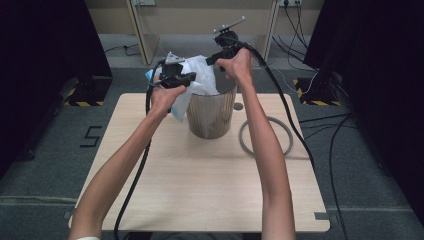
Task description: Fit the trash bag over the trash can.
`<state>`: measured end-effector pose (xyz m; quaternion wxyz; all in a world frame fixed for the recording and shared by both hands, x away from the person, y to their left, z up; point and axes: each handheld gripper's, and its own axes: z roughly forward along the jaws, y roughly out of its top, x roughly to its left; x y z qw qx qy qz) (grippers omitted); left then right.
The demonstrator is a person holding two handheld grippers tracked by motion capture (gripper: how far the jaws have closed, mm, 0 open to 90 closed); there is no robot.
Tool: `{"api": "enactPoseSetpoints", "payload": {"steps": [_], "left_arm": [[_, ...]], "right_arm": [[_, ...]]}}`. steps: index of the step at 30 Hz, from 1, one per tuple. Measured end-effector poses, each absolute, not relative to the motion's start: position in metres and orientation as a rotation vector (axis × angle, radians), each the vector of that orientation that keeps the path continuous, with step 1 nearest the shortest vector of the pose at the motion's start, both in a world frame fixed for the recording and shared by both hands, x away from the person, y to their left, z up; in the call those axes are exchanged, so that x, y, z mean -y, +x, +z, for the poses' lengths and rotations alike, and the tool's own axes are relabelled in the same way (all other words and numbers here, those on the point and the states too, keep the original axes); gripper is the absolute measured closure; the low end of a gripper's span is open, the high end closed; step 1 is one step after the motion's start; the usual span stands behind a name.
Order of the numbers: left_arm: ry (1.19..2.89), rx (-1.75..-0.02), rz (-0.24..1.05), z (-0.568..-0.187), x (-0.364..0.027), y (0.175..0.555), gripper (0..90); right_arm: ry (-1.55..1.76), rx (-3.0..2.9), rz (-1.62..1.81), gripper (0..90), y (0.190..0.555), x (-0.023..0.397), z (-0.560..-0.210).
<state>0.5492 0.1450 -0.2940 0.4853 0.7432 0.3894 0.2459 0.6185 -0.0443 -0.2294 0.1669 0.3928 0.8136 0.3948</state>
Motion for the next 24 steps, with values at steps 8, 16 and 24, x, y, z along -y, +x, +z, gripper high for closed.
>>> {"api": "enactPoseSetpoints", "payload": {"steps": [8,16,24], "left_arm": [[1.803,-0.910,0.582,-0.299,-0.148,0.538,88.1],[1.753,-0.912,0.579,-0.292,-0.167,0.534,75.6],[1.647,-1.070,0.581,-0.287,-0.207,0.545,43.6]], "right_arm": [[1.136,-2.340,1.157,46.9,0.633,0.003,-0.238],[1.104,-2.480,0.974,85.7,0.645,-0.016,-0.264],[1.130,-2.487,0.812,90.0,0.647,0.012,-0.268]]}}
